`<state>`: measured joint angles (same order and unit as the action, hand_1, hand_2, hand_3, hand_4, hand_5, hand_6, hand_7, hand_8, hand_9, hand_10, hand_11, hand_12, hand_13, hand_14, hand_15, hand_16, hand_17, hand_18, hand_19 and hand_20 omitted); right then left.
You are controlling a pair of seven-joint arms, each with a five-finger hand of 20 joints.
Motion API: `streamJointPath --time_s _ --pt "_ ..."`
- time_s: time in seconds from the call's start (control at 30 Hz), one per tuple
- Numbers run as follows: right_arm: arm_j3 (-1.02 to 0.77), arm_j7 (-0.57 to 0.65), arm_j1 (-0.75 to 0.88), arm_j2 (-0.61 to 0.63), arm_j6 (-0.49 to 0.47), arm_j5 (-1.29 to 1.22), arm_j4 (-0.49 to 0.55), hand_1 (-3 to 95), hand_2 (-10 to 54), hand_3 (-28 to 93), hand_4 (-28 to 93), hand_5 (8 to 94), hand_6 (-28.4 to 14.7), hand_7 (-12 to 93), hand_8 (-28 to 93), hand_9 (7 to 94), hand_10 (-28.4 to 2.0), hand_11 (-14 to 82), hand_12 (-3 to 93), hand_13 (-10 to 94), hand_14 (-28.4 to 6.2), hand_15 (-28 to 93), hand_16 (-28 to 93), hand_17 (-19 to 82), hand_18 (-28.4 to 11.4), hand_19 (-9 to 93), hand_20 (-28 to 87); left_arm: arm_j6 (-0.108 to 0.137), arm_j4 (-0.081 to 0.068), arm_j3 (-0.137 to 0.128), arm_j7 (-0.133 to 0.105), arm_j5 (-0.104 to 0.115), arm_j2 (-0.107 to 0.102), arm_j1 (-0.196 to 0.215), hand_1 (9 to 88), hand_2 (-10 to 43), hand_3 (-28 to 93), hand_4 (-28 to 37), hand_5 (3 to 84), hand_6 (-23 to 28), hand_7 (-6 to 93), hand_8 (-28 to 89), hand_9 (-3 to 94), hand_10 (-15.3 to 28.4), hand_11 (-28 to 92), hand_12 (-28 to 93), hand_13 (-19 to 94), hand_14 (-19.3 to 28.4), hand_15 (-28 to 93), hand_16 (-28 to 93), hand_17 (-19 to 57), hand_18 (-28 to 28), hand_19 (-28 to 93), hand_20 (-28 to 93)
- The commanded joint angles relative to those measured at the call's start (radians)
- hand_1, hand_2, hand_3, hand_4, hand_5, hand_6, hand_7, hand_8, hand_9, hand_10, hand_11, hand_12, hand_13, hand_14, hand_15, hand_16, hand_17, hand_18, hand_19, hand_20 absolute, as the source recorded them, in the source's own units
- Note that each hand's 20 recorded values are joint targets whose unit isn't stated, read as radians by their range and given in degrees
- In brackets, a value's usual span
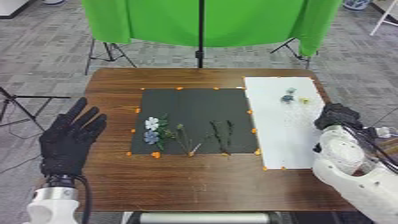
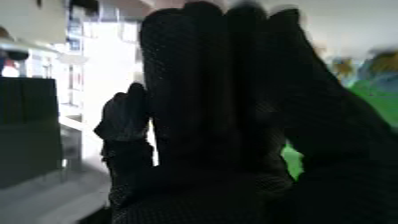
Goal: Arrange flowers
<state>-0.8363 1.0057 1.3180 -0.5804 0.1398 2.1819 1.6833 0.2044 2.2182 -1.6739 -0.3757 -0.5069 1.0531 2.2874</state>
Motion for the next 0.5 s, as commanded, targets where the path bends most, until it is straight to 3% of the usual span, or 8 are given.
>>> streamJointPath --time_s 0.03,0.33,0.5 --pt "0.001 0.018 0.027 0.049 0.14 0.095 0.038 57.6 -9.5 69 -28 85.7 2.4 22 4 93.7 -6.8 11.2 30.1 81 -3.0 56 25 36 -21.1 93 45 -0.012 -0.008 0.015 0.0 -0.004 0.004 0.006 21.5 6.3 81 -28.1 37.5 9.1 9.9 -9 32.2 18.8 22 10 23 25.8 44 -7 -10.8 24.5 51 14" --pt "-0.08 -0.027 0.048 0.052 0.213 0.157 0.159 58.6 -9.5 71 -28 88.1 1.7 20 5 93.7 -6.6 15.6 29.2 83 -3.3 58 25 38 -22.0 93 48 -0.005 -0.007 0.016 -0.013 -0.001 -0.004 0.009 21.6 6.4 81 -28.1 37.6 9.1 9.9 -9 32.3 18.9 23 10 23 25.9 45 -7 -10.8 24.4 51 14" --pt "-0.022 0.081 -0.037 0.025 0.112 0.225 0.16 57.5 -9.5 73 -28 88.0 1.5 20 6 93.7 -6.5 15.3 29.8 83 -3.2 58 26 38 -22.2 93 48 -0.005 -0.011 0.033 -0.029 0.007 -0.018 0.007 21.7 6.4 81 -28.0 37.7 9.1 9.9 -9 32.3 18.9 23 10 23 25.9 45 -8 -10.8 24.4 51 14"
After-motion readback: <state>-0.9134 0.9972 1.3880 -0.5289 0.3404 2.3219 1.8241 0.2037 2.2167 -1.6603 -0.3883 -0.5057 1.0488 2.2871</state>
